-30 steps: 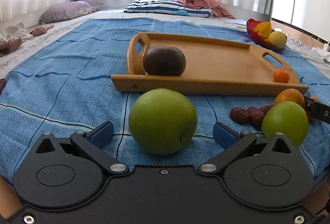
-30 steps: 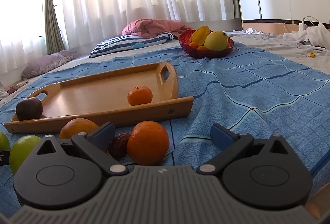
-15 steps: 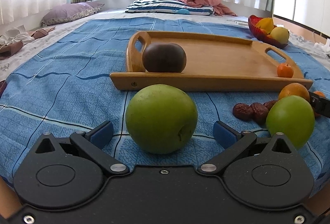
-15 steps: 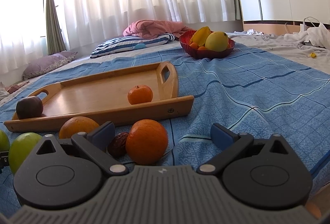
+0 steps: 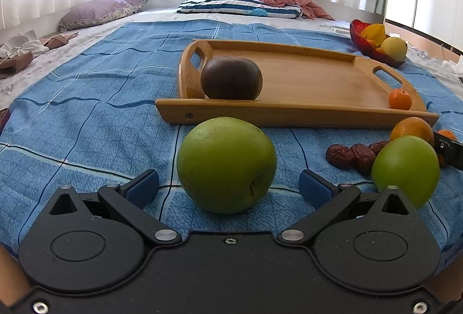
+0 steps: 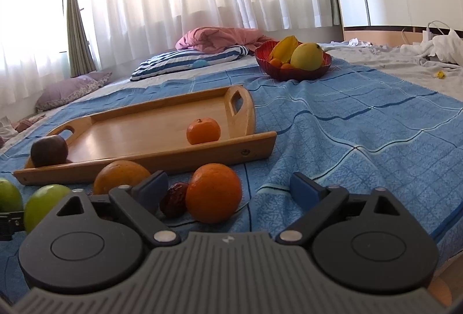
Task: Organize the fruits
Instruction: 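Move the left gripper to the large green apple while the right moves to the large orange, then close the left gripper on the green apple while the right gripper closes on the orange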
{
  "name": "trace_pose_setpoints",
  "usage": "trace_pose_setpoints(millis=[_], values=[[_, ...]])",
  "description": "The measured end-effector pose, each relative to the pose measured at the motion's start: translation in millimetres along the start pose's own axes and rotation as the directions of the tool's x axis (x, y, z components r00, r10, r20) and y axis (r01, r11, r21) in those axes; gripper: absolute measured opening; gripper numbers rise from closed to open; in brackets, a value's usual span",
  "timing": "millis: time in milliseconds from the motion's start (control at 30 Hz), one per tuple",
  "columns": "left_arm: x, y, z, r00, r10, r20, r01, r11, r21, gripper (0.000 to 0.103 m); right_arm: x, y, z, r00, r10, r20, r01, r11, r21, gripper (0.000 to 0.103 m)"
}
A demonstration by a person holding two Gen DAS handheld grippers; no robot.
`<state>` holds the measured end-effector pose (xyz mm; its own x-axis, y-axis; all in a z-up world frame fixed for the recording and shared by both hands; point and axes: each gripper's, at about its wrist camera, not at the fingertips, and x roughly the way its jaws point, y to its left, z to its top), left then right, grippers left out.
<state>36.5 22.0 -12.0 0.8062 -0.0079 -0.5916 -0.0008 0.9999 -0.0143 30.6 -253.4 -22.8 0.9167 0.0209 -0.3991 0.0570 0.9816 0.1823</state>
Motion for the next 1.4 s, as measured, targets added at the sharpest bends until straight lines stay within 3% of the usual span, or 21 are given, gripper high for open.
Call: trace_pose_setpoints(millis=[167, 267, 333, 400, 567, 833, 1067, 1100, 1133, 1200, 1267, 1333, 1400], values=[[-7, 1, -1, 1.000, -0.001, -0.003, 0.001, 1.000, 0.004, 0.094, -8, 3, -1, 0.999, 0.032, 0.000, -0.032, 0.999, -0.023, 0.077], [-16, 1, -1, 1.000, 0.003, -0.003, -0.003, 1.000, 0.001, 0.080, -12, 4, 1, 0.999, 0.047, -0.005, -0.047, 0.999, -0.017, 0.066], [-21, 2, 1, 1.000, -0.008, -0.004, 0.007, 1.000, -0.009, 0.065, -15, 5, 1, 0.999, 0.052, -0.009, -0.052, 0.999, -0.012, 0.060], [-25, 2, 2, 1.000, -0.015, -0.002, 0.015, 1.000, -0.019, 0.060, -17, 6, 2, 0.998, 0.056, -0.012, -0.056, 0.998, -0.009, 0.053], [-28, 1, 5, 1.000, -0.006, -0.006, 0.006, 1.000, -0.025, 0.059, -20, 5, 3, 0.998, 0.059, -0.012, -0.059, 0.998, 0.001, 0.040], [-33, 0, 13, 1.000, -0.009, -0.004, 0.009, 0.999, -0.039, 0.058, -22, 5, 9, 0.999, 0.048, -0.002, -0.049, 0.999, -0.019, 0.040], [-45, -6, 36, 0.997, -0.023, 0.068, 0.022, 1.000, 0.009, 0.053, -20, 6, 31, 0.998, 0.053, 0.043, -0.053, 0.999, -0.009, 0.040], [-46, -6, 42, 0.996, -0.027, 0.084, 0.026, 1.000, 0.013, 0.029, -18, 6, 35, 0.997, 0.056, 0.046, -0.055, 0.998, -0.007, 0.040], [-48, -7, 48, 0.994, -0.028, 0.107, 0.026, 0.999, 0.020, 0.013, -16, 7, 39, 0.997, 0.058, 0.049, -0.058, 0.998, -0.004, 0.040], [-50, -9, 60, 0.988, -0.019, 0.153, 0.013, 0.999, 0.039, 0.017, -11, 7, 48, 0.997, 0.061, 0.050, -0.061, 0.998, -0.001, 0.040], [-44, -10, 67, 0.990, -0.011, 0.139, 0.004, 0.999, 0.051, 0.021, -7, 8, 54, 0.997, 0.054, 0.048, -0.054, 0.999, 0.002, 0.040], [-44, -7, 59, 0.989, -0.030, 0.144, 0.027, 0.999, 0.026, 0.055, -6, 8, 57, 0.998, 0.045, 0.050, -0.045, 0.999, 0.011, 0.040], [-40, -7, 43, 0.990, -0.039, 0.134, 0.034, 0.999, 0.041, 0.057, -8, 6, 54, 0.998, 0.043, 0.051, -0.044, 0.999, 0.023, 0.040]])
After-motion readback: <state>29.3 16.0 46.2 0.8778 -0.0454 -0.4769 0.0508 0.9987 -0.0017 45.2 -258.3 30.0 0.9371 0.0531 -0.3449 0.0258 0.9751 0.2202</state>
